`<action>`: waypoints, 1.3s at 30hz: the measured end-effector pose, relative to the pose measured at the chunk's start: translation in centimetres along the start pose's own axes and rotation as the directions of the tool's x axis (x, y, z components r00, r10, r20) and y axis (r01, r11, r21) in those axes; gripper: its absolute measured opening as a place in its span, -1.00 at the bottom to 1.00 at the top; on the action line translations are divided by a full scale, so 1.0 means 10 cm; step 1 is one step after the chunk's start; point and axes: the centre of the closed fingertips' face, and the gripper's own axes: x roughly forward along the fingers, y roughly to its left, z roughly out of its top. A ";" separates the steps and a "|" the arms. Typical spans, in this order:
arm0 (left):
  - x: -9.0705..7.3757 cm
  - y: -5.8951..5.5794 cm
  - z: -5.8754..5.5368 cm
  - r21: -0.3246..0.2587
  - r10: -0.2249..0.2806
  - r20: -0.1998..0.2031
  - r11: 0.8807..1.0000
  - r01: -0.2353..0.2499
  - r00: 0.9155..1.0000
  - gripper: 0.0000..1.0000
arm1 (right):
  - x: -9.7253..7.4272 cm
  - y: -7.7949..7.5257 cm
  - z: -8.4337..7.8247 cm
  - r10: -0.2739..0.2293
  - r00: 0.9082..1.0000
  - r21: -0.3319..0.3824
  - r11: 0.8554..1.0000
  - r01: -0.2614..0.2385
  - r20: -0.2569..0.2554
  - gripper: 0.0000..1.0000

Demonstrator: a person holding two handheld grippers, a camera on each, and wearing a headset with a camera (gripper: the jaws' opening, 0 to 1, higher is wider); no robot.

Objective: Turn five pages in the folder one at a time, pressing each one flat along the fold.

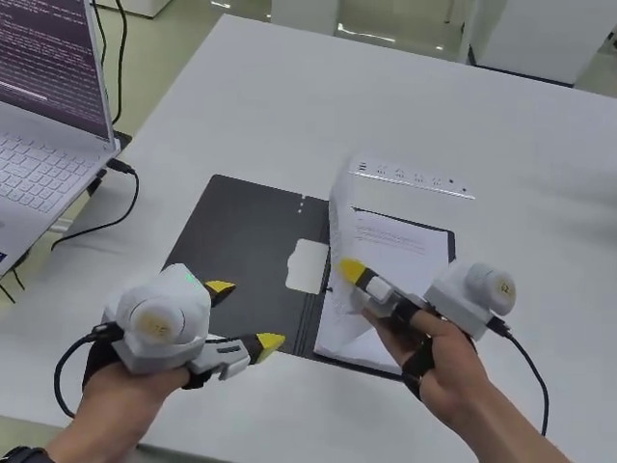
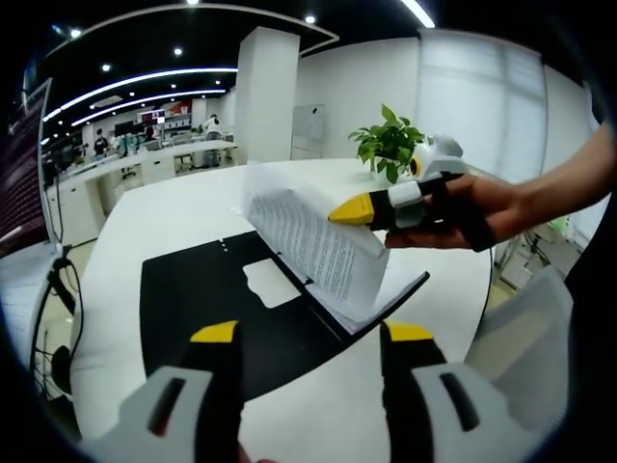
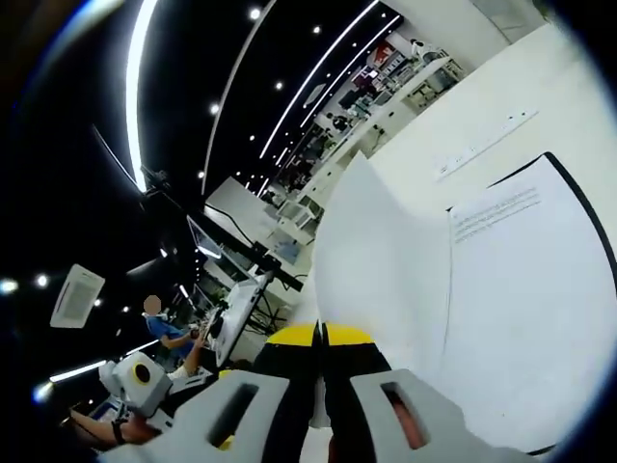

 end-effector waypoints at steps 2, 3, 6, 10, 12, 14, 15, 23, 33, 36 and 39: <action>-0.03 0.02 0.01 0.002 0.001 0.000 1.000 -0.001 1.000 0.16 | 0.05 0.02 -0.04 0.002 1.000 0.003 1.000 -0.002 -0.007 -1.00; -0.05 0.04 0.01 0.002 0.006 0.003 1.000 -0.006 1.000 0.16 | 0.09 0.03 -0.06 0.005 1.000 0.006 1.000 -0.005 -0.012 -1.00; -0.10 0.09 0.03 -0.004 0.015 0.008 1.000 -0.015 1.000 0.17 | 0.19 0.08 -0.12 0.018 1.000 0.015 1.000 -0.018 -0.023 -1.00; -0.16 0.18 0.03 -0.016 0.036 0.013 0.999 -0.036 0.999 0.18 | 0.35 0.15 -0.23 0.032 0.998 0.025 0.999 -0.031 -0.049 -1.00; -0.19 0.23 0.02 -0.020 0.049 0.017 0.999 -0.048 0.999 0.18 | 0.42 0.20 -0.29 0.040 0.997 0.025 0.999 -0.039 -0.065 -1.00; -0.21 0.26 0.02 -0.015 0.059 0.013 0.998 -0.058 0.998 0.20 | 0.49 0.22 -0.35 0.043 0.996 0.026 0.999 -0.041 -0.081 -1.00; -0.22 0.28 0.02 -0.014 0.060 0.013 0.998 -0.060 0.998 0.20 | 0.52 0.23 -0.37 0.044 0.995 0.029 0.999 -0.042 -0.088 -1.00; -0.31 0.41 0.01 -0.027 0.091 0.022 0.996 -0.090 0.996 0.22 | 0.78 0.34 -0.56 0.049 0.990 0.043 0.998 -0.044 -0.130 -1.00; -0.41 0.55 -0.06 -0.056 0.122 0.020 0.991 -0.121 0.992 0.22 | 1.03 0.13 -0.82 -0.010 0.983 0.072 0.997 0.024 -0.183 -1.00; -0.43 0.59 -0.07 -0.064 0.129 0.019 0.990 -0.127 0.991 0.21 | 1.10 0.05 -0.87 -0.024 0.981 0.085 0.995 0.042 -0.193 -1.00; -0.45 0.64 -0.11 -0.068 0.140 0.010 0.988 -0.139 0.990 0.21 | 1.16 -0.03 -0.95 -0.035 0.976 0.086 0.995 0.055 -0.215 -1.00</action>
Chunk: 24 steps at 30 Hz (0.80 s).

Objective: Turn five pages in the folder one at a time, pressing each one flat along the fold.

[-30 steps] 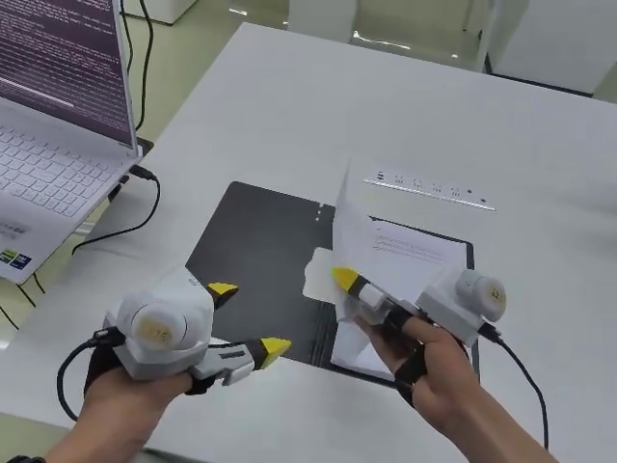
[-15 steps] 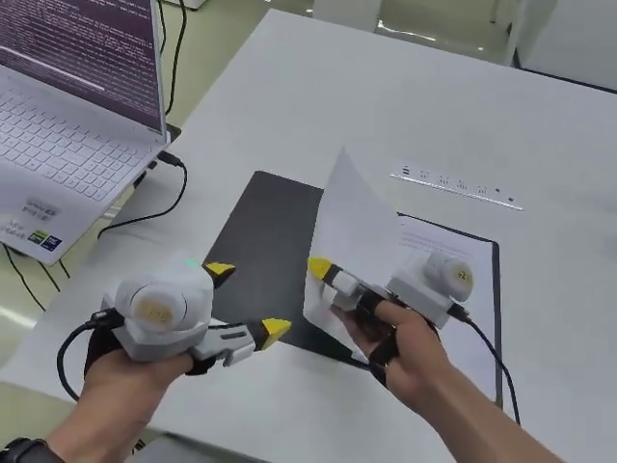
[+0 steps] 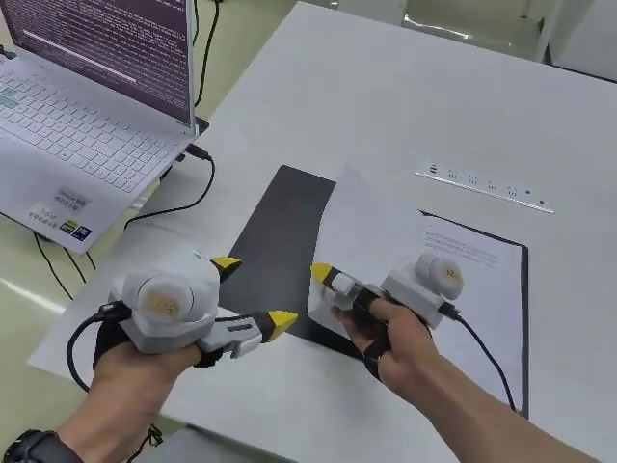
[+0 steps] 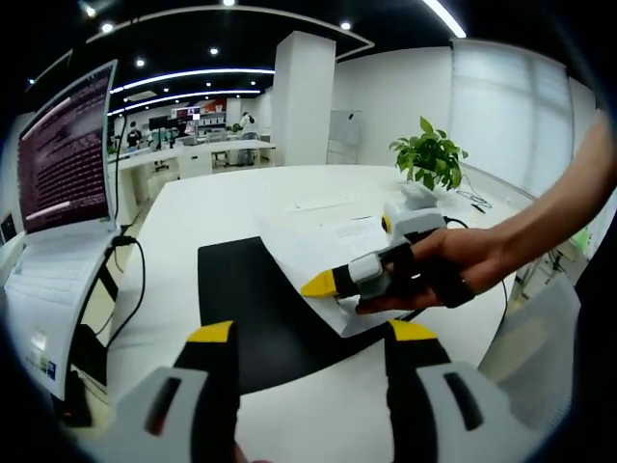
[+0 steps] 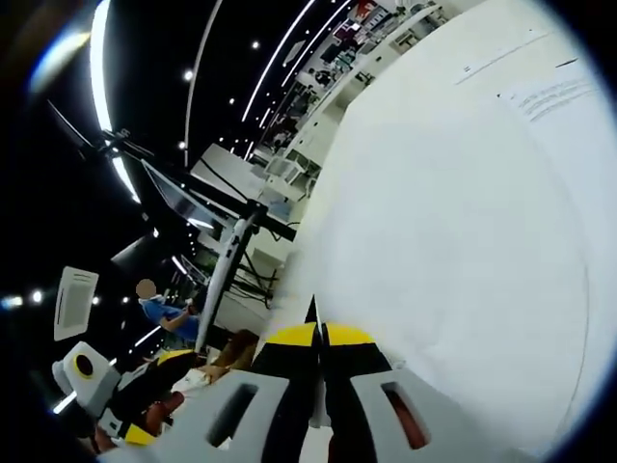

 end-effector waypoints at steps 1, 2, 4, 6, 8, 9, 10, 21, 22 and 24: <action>0.00 0.01 -0.02 -0.002 0.003 -0.005 1.000 -0.003 1.000 0.22 | 0.03 -0.04 -0.04 -0.010 1.000 0.005 1.000 0.010 -0.019 -1.00; 0.00 0.03 -0.04 -0.007 0.005 -0.008 1.000 -0.006 1.000 0.22 | 0.05 -0.06 -0.04 -0.010 1.000 0.002 1.000 0.010 -0.021 -1.00; -0.01 0.03 -0.04 -0.011 0.008 -0.010 1.000 -0.008 1.000 0.22 | 0.08 -0.12 -0.08 -0.020 0.999 0.006 1.000 0.021 -0.041 -1.00; -0.02 0.03 -0.05 -0.010 0.008 -0.011 1.000 -0.008 1.000 0.22 | 0.12 -0.19 -0.11 -0.033 0.998 0.011 0.999 0.033 -0.062 -1.00; -0.02 0.04 -0.06 -0.012 0.010 -0.013 1.000 -0.011 1.000 0.21 | 0.16 -0.26 -0.15 -0.043 0.996 0.010 0.999 0.044 -0.080 -1.00; -0.01 0.04 -0.06 -0.014 0.011 -0.014 1.000 -0.011 1.000 0.21 | 0.18 -0.30 -0.18 -0.058 0.994 0.011 0.998 0.059 -0.092 -1.00; -0.02 0.04 -0.06 -0.018 0.012 -0.014 1.000 -0.012 1.000 0.21 | 0.19 -0.31 -0.19 -0.062 0.994 0.014 0.998 0.063 -0.093 -1.00; 0.02 0.05 -0.11 -0.019 0.021 -0.045 1.000 -0.022 0.999 0.19 | 0.26 -0.34 -0.21 -0.059 0.996 0.022 0.998 0.061 -0.062 -0.93; 0.03 0.05 -0.12 -0.019 0.019 -0.047 1.000 -0.020 0.999 0.19 | 0.25 -0.31 -0.20 -0.045 0.997 0.034 0.998 0.047 -0.055 -0.86; 0.05 0.04 -0.12 -0.017 0.013 -0.051 1.000 -0.014 0.999 0.19 | 0.24 -0.26 -0.20 -0.029 0.998 0.037 0.999 0.031 -0.049 -0.76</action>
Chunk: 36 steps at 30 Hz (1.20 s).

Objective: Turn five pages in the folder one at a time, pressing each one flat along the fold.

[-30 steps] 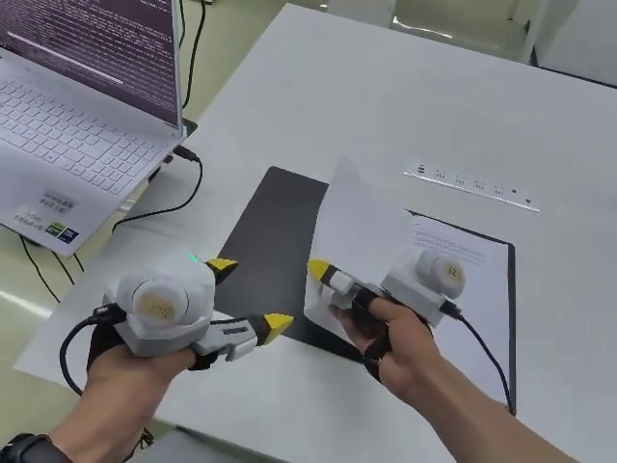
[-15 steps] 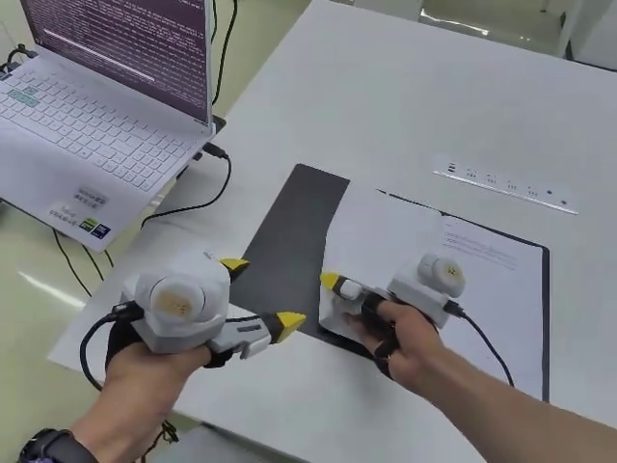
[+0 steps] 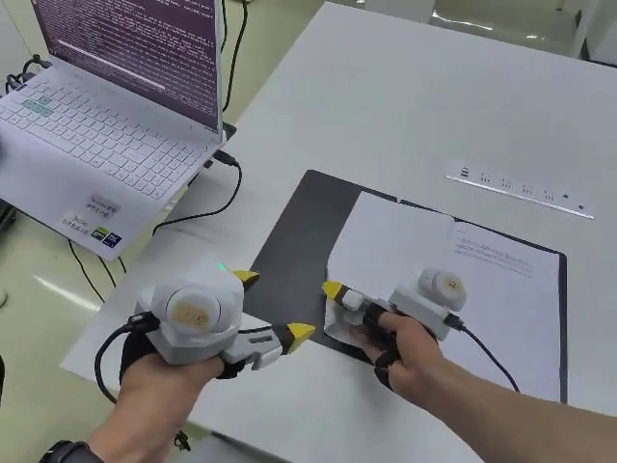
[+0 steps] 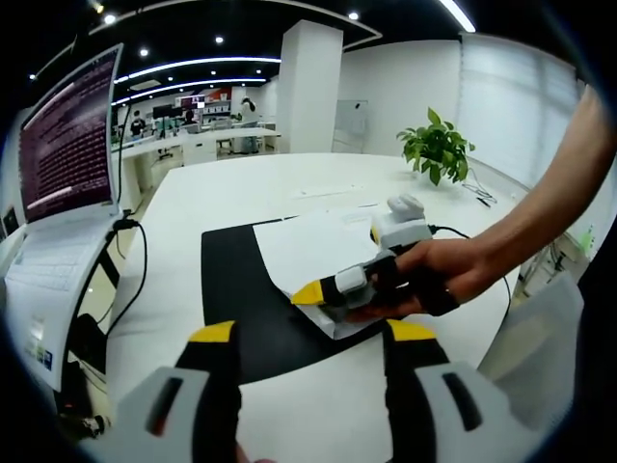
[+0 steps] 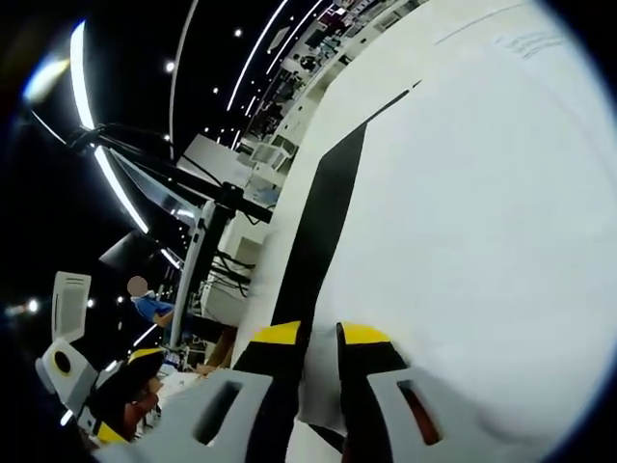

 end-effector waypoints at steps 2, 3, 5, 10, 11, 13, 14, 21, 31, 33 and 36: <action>0.03 -0.01 -0.01 0.004 -0.005 -0.007 1.000 0.005 1.000 0.18 | -0.01 0.03 -0.01 0.009 1.000 -0.002 1.000 -0.009 0.003 -0.68; 0.04 -0.01 -0.01 0.005 -0.006 -0.011 1.000 0.006 1.000 0.18 | -0.02 0.04 -0.01 0.013 1.000 0.000 1.000 -0.013 0.003 -0.65; 0.07 0.00 -0.02 0.004 -0.008 -0.015 1.000 0.008 1.000 0.16 | -0.03 0.05 -0.02 0.022 1.000 0.000 1.000 -0.022 -0.002 -0.60; 0.13 0.01 -0.03 0.002 -0.012 -0.022 1.000 0.012 1.000 0.05 | -0.11 0.08 -0.03 0.039 0.999 -0.003 0.999 -0.039 -0.006 -0.47; 0.14 0.01 -0.03 0.002 -0.014 -0.020 1.000 0.015 1.000 0.00 | -0.13 0.08 -0.02 0.042 0.999 -0.001 0.999 -0.042 -0.002 -0.44; 0.17 0.01 -0.03 -0.006 -0.017 -0.018 1.000 0.017 1.000 -0.08 | -0.18 0.10 0.01 0.050 0.999 0.000 0.999 -0.050 0.012 -0.41; 0.19 0.01 -0.03 -0.009 -0.020 -0.017 1.000 0.019 1.000 -0.14 | -0.21 0.11 0.03 0.053 0.998 -0.004 0.999 -0.053 0.020 -0.41; 0.35 -0.03 -0.02 -0.024 -0.043 -0.014 0.999 0.043 0.999 -0.45 | -0.49 0.05 0.17 0.040 0.997 -0.041 0.998 -0.037 0.072 -0.37; 0.70 -0.13 -0.09 0.031 -0.115 -0.082 0.992 0.118 0.990 -0.82 | -0.92 -0.05 0.35 0.016 0.988 -0.041 0.999 -0.010 0.154 -0.42; 0.77 -0.16 -0.13 0.036 -0.122 -0.097 0.991 0.126 0.988 -0.85 | -0.97 -0.08 0.36 0.014 0.986 -0.041 0.999 -0.008 0.163 -0.42; 0.88 -0.18 -0.22 0.023 -0.125 -0.125 0.991 0.129 0.984 -0.91 | -1.05 -0.11 0.37 0.012 0.985 -0.041 0.999 -0.005 0.171 -0.44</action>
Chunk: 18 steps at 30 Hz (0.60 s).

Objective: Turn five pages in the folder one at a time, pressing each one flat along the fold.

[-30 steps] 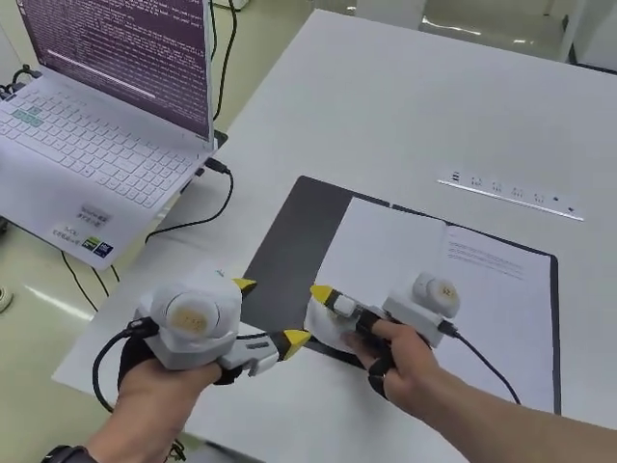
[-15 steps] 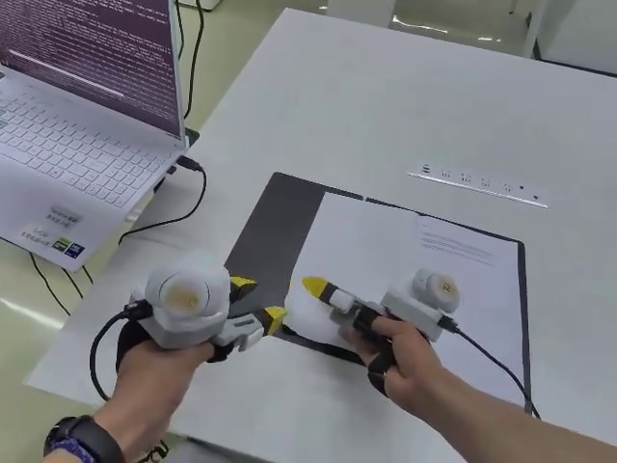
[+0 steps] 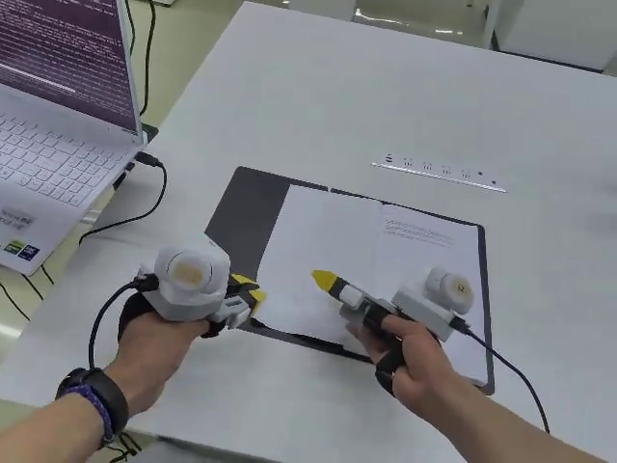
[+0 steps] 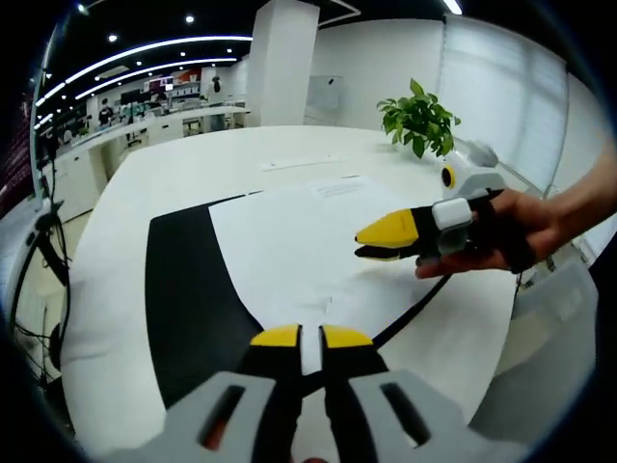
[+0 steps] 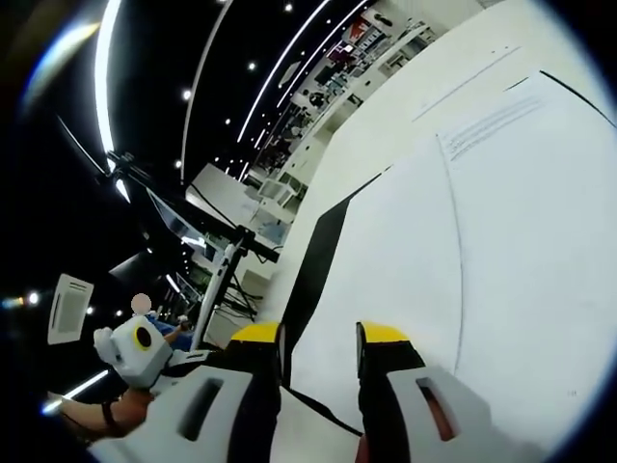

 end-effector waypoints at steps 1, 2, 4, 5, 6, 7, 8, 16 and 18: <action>0.04 0.01 -0.03 -0.007 0.000 -0.007 1.000 0.000 1.000 -0.92 | -0.02 -0.01 0.00 0.000 1.000 -0.001 1.000 0.000 0.001 -0.45; 0.08 0.01 -0.05 -0.012 -0.002 -0.011 1.000 0.002 1.000 -0.94 | -0.04 -0.02 0.01 -0.001 1.000 -0.002 1.000 0.001 0.002 -0.45; 0.14 -0.01 -0.10 -0.025 -0.010 -0.024 1.000 0.009 1.000 -0.94 | -0.08 -0.04 0.01 -0.002 1.000 -0.006 1.000 0.002 0.004 -0.46; 0.18 -0.02 -0.14 -0.026 -0.008 -0.038 1.000 0.007 0.999 -0.93 | -0.11 -0.07 0.01 -0.004 1.000 -0.008 1.000 0.004 0.003 -0.47; 0.20 -0.02 -0.17 -0.026 -0.005 -0.046 1.000 0.004 0.999 -0.94 | -0.12 -0.09 0.01 -0.005 1.000 -0.009 1.000 0.005 0.003 -0.48; 0.23 -0.01 -0.20 -0.028 0.002 -0.056 1.000 -0.003 0.998 -0.96 | -0.13 -0.11 0.02 -0.006 1.000 -0.010 1.000 0.006 0.004 -0.49; 0.25 0.00 -0.22 -0.032 0.006 -0.061 0.999 -0.008 0.998 -0.97 | -0.14 -0.12 0.02 -0.008 1.000 -0.011 1.000 0.008 0.003 -0.51; 0.35 0.07 -0.33 0.002 0.043 -0.085 0.999 -0.043 0.996 -1.00 | -0.19 -0.22 0.11 -0.007 1.000 -0.032 0.999 0.007 0.004 -0.63; 0.33 0.06 -0.38 -0.012 0.058 -0.123 0.998 -0.060 0.991 -1.00 | -0.19 -0.24 0.13 -0.009 1.000 -0.044 0.999 0.009 0.001 -0.69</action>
